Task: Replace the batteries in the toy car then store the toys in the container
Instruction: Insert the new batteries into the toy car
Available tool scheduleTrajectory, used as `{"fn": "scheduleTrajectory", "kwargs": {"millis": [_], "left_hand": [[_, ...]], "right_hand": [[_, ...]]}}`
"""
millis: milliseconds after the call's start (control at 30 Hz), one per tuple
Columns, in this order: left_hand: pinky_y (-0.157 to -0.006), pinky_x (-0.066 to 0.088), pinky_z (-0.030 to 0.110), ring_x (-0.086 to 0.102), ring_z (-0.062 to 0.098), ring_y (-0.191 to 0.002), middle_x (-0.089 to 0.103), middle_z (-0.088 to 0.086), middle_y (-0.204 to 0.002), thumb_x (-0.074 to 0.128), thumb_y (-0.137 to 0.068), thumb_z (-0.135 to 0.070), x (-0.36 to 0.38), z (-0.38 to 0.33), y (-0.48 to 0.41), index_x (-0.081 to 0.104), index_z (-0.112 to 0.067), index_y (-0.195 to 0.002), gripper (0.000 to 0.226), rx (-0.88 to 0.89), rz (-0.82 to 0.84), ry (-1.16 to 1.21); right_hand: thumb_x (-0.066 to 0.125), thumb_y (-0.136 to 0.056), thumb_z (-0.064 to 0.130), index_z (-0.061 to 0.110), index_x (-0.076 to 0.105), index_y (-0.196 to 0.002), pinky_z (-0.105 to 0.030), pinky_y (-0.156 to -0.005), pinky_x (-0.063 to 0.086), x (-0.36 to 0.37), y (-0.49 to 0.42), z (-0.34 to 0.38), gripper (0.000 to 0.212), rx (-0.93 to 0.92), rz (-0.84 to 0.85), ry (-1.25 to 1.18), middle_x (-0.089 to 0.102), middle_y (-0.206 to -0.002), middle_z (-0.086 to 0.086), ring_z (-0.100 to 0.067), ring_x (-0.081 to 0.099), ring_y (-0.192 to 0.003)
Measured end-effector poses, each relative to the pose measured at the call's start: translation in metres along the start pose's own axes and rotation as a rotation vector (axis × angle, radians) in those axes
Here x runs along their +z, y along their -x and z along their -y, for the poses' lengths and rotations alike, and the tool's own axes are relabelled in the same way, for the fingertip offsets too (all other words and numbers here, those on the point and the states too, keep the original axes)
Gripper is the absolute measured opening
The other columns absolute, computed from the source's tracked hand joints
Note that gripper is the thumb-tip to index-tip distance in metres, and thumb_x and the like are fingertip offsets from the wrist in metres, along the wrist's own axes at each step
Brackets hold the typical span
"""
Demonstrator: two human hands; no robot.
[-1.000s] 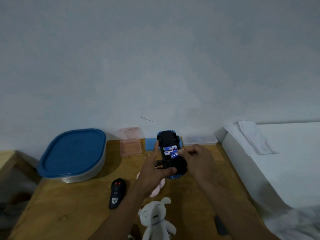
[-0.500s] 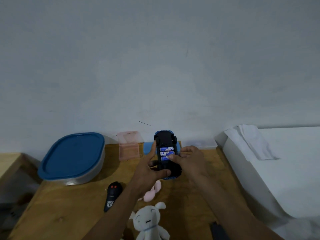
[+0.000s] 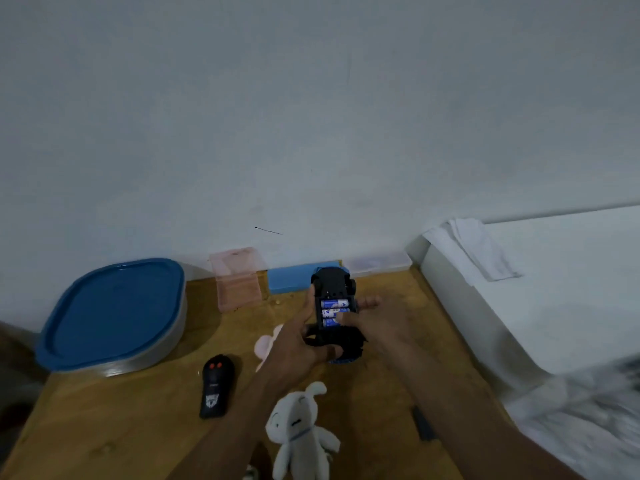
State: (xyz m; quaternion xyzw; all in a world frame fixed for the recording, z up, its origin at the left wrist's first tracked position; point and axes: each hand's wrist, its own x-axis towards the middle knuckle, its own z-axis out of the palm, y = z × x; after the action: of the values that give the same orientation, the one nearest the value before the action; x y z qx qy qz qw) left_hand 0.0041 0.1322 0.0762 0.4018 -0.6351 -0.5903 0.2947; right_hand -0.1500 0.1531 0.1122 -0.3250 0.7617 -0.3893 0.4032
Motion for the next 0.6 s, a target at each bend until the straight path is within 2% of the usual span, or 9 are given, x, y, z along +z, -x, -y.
{"fn": "scheduleTrajectory", "kwargs": {"millis": [67,133,200,267,333,433,533,600], "left_hand": [[-0.085,0.057,0.026,0.062,0.015,-0.115,0.060,-0.002,-0.132,0.074,-0.076,0.008,0.006,0.005,0.003,0.010,-0.050,-0.142,0.108,0.015,0.034,-0.031],[-0.083,0.056,0.021,0.061,0.017,-0.116,0.060,-0.001,-0.132,0.073,-0.077,0.009,0.011,0.009,0.007,0.009,-0.052,-0.137,0.107,0.027,0.057,-0.032],[-0.088,0.056,0.027,0.062,0.017,-0.116,0.061,0.001,-0.131,0.074,-0.078,0.007,0.015,0.018,0.009,0.009,-0.054,-0.137,0.106,0.028,0.079,-0.032],[-0.090,0.056,0.031,0.063,0.012,-0.114,0.062,-0.002,-0.130,0.075,-0.078,0.005,0.017,0.024,0.010,0.007,-0.045,-0.146,0.108,0.012,0.118,-0.033],[-0.083,0.056,0.020,0.064,-0.001,-0.107,0.062,-0.009,-0.124,0.076,-0.077,0.006,0.021,0.029,0.010,0.007,-0.032,-0.152,0.108,-0.012,0.173,-0.048],[-0.083,0.050,0.009,0.060,-0.007,-0.110,0.058,-0.015,-0.129,0.078,-0.074,0.005,0.032,0.035,0.010,0.008,-0.023,-0.154,0.109,-0.008,0.219,-0.072],[-0.087,0.047,0.005,0.052,-0.026,-0.102,0.048,-0.030,-0.124,0.076,-0.076,0.005,0.048,0.039,0.011,0.000,-0.020,-0.154,0.112,-0.013,0.245,-0.077],[-0.078,0.044,-0.001,0.050,-0.031,-0.093,0.049,-0.022,-0.125,0.075,-0.078,0.005,0.059,0.035,0.015,0.000,-0.019,-0.154,0.109,-0.032,0.244,-0.048]], "right_hand": [[0.087,-0.067,0.028,0.012,0.070,-0.089,-0.027,-0.061,0.055,0.001,0.005,-0.008,0.032,0.012,-0.024,0.020,0.070,-0.085,-0.003,-0.014,0.067,-0.072],[0.087,-0.066,0.029,0.014,0.071,-0.083,-0.034,-0.068,0.059,0.002,0.011,-0.014,0.028,0.035,-0.055,0.027,0.072,-0.085,-0.004,-0.017,0.069,-0.073],[0.086,-0.068,0.026,0.017,0.069,-0.076,-0.027,-0.058,0.054,-0.001,0.017,-0.019,0.021,0.051,-0.072,0.018,0.069,-0.078,-0.002,-0.012,0.065,-0.066],[0.085,-0.070,0.025,0.017,0.068,-0.076,-0.021,-0.052,0.047,-0.004,0.023,-0.023,0.019,0.063,-0.085,0.028,0.064,-0.070,0.003,-0.008,0.062,-0.061],[0.086,-0.069,0.026,0.015,0.068,-0.078,-0.026,-0.059,0.053,-0.008,0.029,-0.028,0.023,0.085,-0.115,0.039,0.065,-0.073,0.002,-0.013,0.065,-0.067],[0.087,-0.066,0.022,0.014,0.066,-0.075,-0.037,-0.073,0.059,-0.013,0.034,-0.040,0.024,0.121,-0.158,0.030,0.072,-0.085,-0.006,-0.020,0.070,-0.076],[0.086,-0.068,0.017,0.019,0.063,-0.066,-0.038,-0.072,0.060,-0.022,0.039,-0.049,0.023,0.113,-0.175,0.035,0.072,-0.082,-0.007,-0.021,0.070,-0.074],[0.086,-0.068,0.017,0.019,0.063,-0.064,-0.038,-0.069,0.060,-0.029,0.041,-0.054,0.023,0.106,-0.174,0.042,0.071,-0.076,-0.005,-0.020,0.070,-0.071]]}}
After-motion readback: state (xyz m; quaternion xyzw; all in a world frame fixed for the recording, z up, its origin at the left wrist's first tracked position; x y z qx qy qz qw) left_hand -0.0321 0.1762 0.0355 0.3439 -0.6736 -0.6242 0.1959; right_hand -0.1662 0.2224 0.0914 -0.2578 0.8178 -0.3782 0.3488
